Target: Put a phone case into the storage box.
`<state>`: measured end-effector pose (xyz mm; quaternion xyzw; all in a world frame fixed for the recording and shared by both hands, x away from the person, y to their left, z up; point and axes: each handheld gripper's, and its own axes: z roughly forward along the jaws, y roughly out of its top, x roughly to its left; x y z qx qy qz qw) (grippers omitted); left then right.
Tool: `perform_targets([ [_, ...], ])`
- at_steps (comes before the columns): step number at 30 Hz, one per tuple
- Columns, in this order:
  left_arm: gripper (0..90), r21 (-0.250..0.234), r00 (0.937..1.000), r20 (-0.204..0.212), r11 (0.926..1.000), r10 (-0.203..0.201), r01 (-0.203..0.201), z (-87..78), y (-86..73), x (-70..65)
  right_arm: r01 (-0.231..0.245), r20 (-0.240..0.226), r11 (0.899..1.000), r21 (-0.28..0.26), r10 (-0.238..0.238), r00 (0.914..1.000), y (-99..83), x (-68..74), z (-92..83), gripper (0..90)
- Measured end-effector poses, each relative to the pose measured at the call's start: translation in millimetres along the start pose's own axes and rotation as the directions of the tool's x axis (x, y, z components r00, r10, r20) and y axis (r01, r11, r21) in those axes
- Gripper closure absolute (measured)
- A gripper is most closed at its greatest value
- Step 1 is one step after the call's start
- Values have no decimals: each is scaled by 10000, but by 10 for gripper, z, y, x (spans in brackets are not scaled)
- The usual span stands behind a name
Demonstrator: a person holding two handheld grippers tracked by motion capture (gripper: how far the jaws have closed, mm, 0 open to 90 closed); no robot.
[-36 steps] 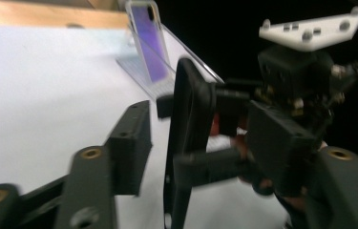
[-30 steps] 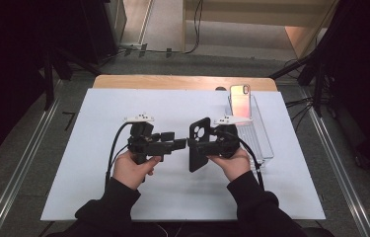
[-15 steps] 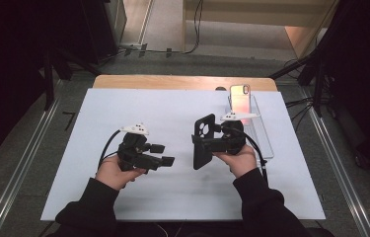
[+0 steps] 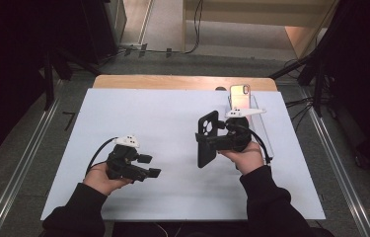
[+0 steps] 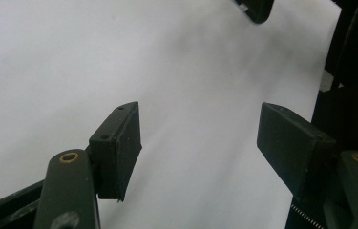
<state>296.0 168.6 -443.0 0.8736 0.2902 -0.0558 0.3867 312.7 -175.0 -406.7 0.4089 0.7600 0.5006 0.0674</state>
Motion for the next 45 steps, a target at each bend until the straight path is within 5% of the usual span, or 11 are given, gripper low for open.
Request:
perform_targets([
  [10, 322, 289, 9982, -413, 9986, -434, 446, -31, -126, 39, 207, 193, 9992, -330, -201, 9996, 163, -69, -270, 121],
  [27, 321, -18, 9939, -726, 9965, -833, 834, -128, -212, 33, -267, 1696, 9907, -1331, 493, 9843, 325, -431, -850, 121],
  [36, 320, -258, 9895, -918, 9936, -1120, 1101, -175, -250, 44, -589, 2435, 9853, -1603, 973, 9650, 302, -621, -954, 121],
  [45, 321, -345, 9895, -987, 9941, -1055, 1026, -182, -239, 34, -531, 3755, 9788, -1977, 1257, 9183, 208, -747, -914, 121],
])
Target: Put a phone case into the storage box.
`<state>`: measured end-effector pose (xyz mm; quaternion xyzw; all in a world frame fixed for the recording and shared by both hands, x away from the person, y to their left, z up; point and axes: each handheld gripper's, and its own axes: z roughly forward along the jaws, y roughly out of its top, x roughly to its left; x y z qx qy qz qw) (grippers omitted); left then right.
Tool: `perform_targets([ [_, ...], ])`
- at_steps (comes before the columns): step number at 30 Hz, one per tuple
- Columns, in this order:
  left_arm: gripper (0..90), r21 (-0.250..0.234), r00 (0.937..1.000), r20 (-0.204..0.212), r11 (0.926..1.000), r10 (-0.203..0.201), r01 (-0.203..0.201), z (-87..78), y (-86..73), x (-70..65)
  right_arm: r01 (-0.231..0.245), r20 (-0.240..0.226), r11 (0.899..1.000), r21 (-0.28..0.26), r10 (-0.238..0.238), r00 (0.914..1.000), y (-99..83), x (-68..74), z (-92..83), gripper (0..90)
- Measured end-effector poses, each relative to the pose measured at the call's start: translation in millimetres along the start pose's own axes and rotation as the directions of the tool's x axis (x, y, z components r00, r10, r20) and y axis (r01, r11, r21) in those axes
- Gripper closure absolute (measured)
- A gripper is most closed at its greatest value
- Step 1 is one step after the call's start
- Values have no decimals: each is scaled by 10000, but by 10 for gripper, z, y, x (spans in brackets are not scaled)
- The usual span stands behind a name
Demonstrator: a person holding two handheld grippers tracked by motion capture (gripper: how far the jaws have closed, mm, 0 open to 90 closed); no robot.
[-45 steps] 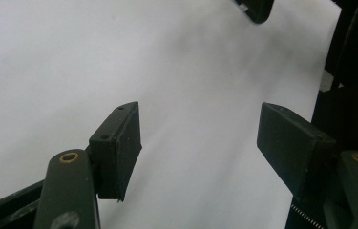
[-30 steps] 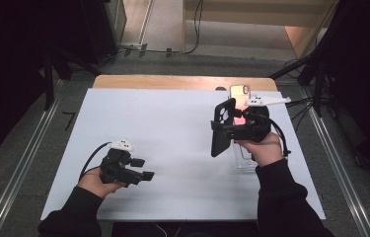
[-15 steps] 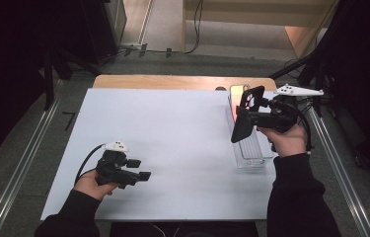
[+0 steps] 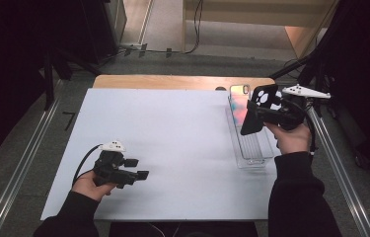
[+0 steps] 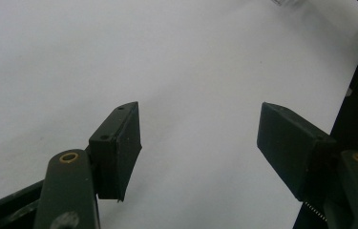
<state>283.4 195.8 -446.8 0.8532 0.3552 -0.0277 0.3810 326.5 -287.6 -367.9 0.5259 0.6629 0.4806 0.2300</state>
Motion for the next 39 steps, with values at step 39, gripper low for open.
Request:
perform_targets([
  [39, 321, -7, 9999, 131, 10000, -66, 66, 30, -6, 54, -837, 2119, 9854, 1483, 510, 9760, -185, -369, 1259, 121],
])
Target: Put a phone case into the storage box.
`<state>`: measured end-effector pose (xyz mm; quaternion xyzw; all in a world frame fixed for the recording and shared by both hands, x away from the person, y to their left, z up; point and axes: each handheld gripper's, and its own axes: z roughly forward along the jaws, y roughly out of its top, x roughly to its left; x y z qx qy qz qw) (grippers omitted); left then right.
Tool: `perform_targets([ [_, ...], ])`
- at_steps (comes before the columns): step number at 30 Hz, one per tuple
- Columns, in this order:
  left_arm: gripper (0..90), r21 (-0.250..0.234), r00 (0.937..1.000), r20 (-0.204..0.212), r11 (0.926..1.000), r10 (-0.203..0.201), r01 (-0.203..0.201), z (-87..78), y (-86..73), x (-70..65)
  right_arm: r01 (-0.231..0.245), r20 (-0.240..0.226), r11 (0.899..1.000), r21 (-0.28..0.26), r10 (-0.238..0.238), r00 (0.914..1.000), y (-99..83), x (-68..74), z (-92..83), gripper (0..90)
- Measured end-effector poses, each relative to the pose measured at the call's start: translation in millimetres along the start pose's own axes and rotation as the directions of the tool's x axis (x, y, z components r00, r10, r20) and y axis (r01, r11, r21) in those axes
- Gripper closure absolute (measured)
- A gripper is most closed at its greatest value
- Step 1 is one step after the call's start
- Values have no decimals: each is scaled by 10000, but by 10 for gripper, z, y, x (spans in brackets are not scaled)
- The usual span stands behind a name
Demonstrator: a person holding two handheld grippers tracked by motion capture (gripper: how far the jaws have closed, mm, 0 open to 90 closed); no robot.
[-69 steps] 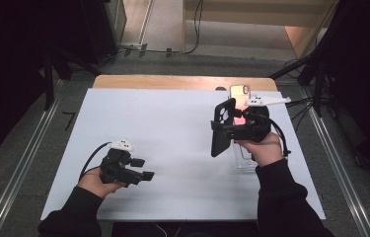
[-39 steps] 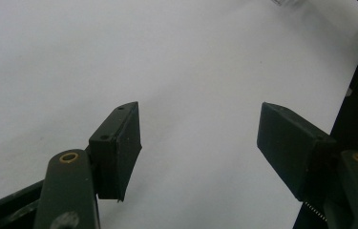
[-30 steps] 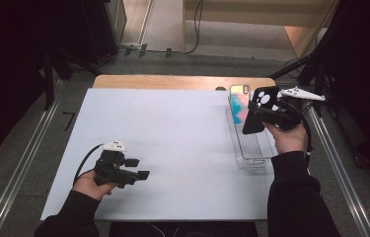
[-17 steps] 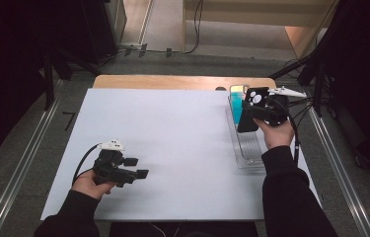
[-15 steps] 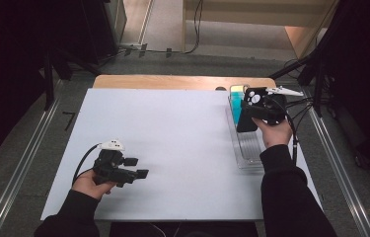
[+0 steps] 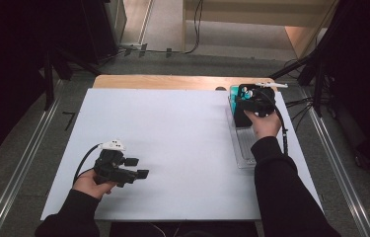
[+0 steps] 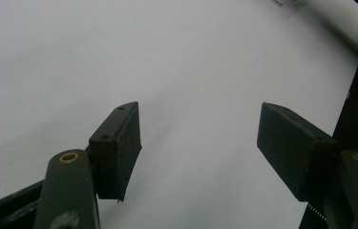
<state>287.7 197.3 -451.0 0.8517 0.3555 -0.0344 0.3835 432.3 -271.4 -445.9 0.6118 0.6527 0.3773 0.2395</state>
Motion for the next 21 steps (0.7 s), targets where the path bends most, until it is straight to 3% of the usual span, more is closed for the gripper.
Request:
perform_targets([
  [7, 321, 14, 10000, -64, 10000, -23, 23, 2, -8, 11, 151, 193, 9995, 279, -156, 9997, 102, 4, 134, 120],
  [12, 321, 8, 10000, -57, 10000, -21, 21, 9, -5, 13, -69, 194, 9997, 227, 65, 9998, 162, -12, 202, 120],
  [21, 321, 39, 10000, 10, 10000, 19, -19, 10, -1, 25, -58, 363, 9998, 211, 50, 9993, 242, 5, 277, 120],
])
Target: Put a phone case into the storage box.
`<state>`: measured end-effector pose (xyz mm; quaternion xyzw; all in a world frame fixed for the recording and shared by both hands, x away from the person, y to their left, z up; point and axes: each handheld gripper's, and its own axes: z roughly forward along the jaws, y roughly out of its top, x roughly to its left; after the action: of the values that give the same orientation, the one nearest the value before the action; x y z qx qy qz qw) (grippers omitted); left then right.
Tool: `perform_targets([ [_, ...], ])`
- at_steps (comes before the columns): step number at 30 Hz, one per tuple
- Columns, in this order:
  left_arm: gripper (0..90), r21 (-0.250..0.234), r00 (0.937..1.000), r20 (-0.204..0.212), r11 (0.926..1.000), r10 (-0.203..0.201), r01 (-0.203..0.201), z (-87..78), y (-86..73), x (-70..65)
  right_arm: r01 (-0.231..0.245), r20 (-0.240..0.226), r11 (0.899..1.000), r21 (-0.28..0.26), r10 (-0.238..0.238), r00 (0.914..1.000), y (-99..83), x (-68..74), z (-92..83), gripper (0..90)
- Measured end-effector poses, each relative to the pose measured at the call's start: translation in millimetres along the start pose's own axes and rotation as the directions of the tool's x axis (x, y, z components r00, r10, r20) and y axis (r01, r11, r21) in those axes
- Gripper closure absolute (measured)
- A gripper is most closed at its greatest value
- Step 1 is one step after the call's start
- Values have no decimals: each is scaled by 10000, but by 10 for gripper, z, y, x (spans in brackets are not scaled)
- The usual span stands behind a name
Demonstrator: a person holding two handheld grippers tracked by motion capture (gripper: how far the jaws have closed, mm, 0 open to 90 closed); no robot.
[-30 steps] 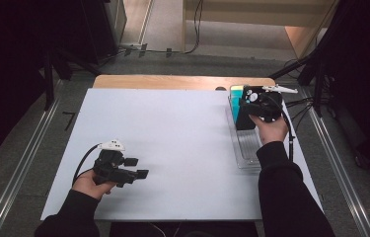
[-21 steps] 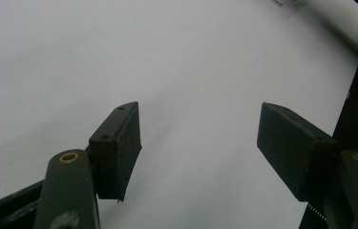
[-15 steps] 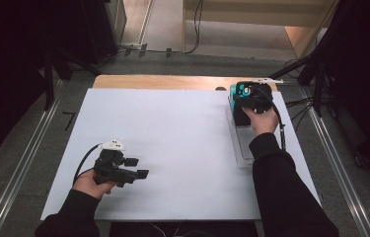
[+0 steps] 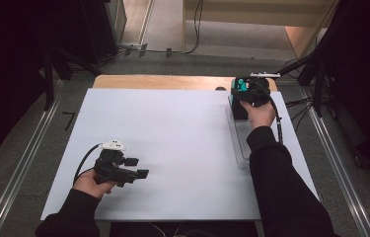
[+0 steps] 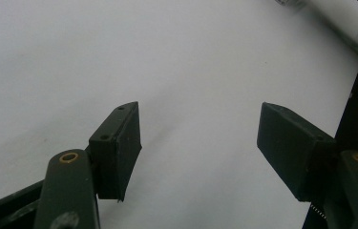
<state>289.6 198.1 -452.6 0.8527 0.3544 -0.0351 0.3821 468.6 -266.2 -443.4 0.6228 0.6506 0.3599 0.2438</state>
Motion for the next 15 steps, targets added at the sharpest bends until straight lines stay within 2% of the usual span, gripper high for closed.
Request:
perform_targets([
  [10, 321, -11, 10000, 28, 10000, 7, -7, 0, 4, 0, 99, 167, 10000, 12, -99, 9998, 51, 57, 71, 119],
  [15, 321, -13, 10000, 48, 10000, 19, -19, 4, 5, -4, -62, 140, 10000, 8, 62, 9999, 40, 38, 94, 116],
])
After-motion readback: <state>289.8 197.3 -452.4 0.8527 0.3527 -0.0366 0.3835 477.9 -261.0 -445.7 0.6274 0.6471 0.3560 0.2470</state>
